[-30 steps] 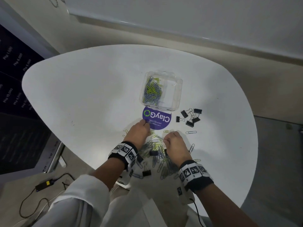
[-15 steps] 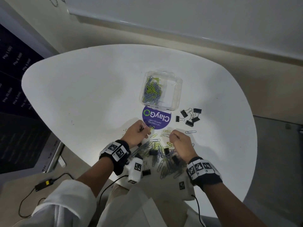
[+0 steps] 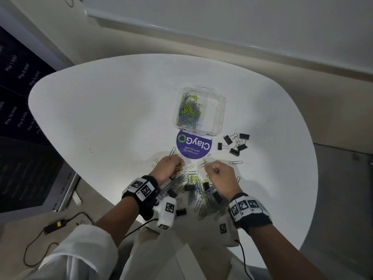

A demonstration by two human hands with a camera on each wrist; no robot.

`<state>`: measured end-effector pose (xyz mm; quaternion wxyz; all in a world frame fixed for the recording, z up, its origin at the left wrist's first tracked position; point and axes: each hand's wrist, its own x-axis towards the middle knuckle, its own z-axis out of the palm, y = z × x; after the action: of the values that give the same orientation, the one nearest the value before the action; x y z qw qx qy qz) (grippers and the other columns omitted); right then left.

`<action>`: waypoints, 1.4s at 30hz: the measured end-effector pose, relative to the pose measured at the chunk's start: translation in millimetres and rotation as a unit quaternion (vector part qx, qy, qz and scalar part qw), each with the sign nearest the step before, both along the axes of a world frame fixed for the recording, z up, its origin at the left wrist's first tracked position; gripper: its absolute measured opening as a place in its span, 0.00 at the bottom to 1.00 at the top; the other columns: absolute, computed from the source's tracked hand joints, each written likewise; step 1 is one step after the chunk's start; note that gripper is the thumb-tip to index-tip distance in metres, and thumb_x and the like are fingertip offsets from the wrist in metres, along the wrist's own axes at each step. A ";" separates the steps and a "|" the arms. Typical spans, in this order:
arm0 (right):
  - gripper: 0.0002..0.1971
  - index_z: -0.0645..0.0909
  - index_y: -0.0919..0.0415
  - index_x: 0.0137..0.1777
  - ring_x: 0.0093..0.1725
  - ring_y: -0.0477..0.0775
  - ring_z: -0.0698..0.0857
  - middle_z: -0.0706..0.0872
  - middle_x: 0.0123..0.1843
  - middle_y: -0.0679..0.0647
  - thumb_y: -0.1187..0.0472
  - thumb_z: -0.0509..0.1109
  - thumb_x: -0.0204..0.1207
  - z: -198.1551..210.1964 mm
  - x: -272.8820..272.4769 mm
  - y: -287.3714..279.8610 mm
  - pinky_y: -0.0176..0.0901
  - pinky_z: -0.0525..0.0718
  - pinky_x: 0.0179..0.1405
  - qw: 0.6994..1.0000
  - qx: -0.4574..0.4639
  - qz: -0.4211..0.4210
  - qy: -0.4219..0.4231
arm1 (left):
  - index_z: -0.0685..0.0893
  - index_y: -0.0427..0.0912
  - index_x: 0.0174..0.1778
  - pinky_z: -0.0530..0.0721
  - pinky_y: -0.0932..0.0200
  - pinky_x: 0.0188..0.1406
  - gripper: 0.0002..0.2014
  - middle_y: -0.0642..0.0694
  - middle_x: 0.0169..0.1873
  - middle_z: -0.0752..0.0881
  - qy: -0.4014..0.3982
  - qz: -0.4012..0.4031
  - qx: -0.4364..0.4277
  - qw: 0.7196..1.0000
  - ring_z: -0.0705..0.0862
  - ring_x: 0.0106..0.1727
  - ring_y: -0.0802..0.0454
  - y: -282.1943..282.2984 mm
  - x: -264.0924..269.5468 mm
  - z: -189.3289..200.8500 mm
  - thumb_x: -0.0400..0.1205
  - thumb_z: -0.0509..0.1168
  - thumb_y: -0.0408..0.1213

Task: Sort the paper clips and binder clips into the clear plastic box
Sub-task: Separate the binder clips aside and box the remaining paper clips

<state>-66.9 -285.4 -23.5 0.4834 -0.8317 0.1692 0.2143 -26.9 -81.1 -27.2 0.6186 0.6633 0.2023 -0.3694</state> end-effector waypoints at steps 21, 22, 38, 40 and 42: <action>0.05 0.84 0.56 0.38 0.41 0.44 0.81 0.83 0.44 0.50 0.60 0.72 0.76 -14.3 -7.1 9.6 0.34 0.76 0.44 0.977 -0.135 0.160 -0.045 | 0.82 0.43 0.54 0.81 0.53 0.47 0.10 0.45 0.52 0.83 -0.294 -0.366 0.301 0.830 0.83 0.51 0.45 -19.5 -9.0 -2.8 0.81 0.65 0.43; 0.06 0.84 0.57 0.37 0.41 0.44 0.81 0.83 0.43 0.51 0.61 0.71 0.76 -14.6 -7.3 9.3 0.34 0.76 0.44 0.977 -0.131 0.161 -0.042 | 0.82 0.41 0.53 0.82 0.50 0.47 0.09 0.44 0.51 0.83 -0.297 -0.383 0.304 0.820 0.83 0.50 0.43 -21.1 -8.3 -3.2 0.82 0.63 0.42; 0.07 0.75 0.60 0.43 0.34 0.41 0.84 0.89 0.38 0.57 0.67 0.71 0.72 -1.1 -0.8 2.1 0.35 0.76 0.38 0.991 0.068 -0.108 0.033 | 0.73 0.36 0.43 0.73 0.56 0.36 0.07 0.46 0.33 0.79 -0.160 -0.179 0.181 0.954 0.75 0.34 0.51 -2.9 -11.0 7.7 0.80 0.63 0.36; 0.06 0.79 0.57 0.47 0.35 0.44 0.83 0.86 0.36 0.53 0.68 0.65 0.77 -0.9 3.5 3.7 0.36 0.77 0.40 0.988 0.092 -0.120 0.043 | 0.76 0.37 0.45 0.75 0.58 0.37 0.05 0.45 0.36 0.82 -0.142 -0.158 0.166 0.963 0.78 0.37 0.51 1.0 -11.4 6.6 0.78 0.64 0.34; 0.10 0.82 0.56 0.46 0.35 0.48 0.80 0.81 0.33 0.51 0.66 0.59 0.81 -1.2 8.0 4.9 0.37 0.77 0.36 0.986 0.097 -0.124 0.053 | 0.76 0.41 0.44 0.76 0.60 0.36 0.03 0.48 0.37 0.83 -0.133 -0.137 0.145 0.971 0.80 0.37 0.53 4.2 -12.1 5.9 0.78 0.65 0.32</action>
<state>-58.9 -280.5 -24.7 0.5749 -0.7409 0.2750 0.2121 -39.0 -77.0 -21.4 0.4806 0.8107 0.0772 -0.3255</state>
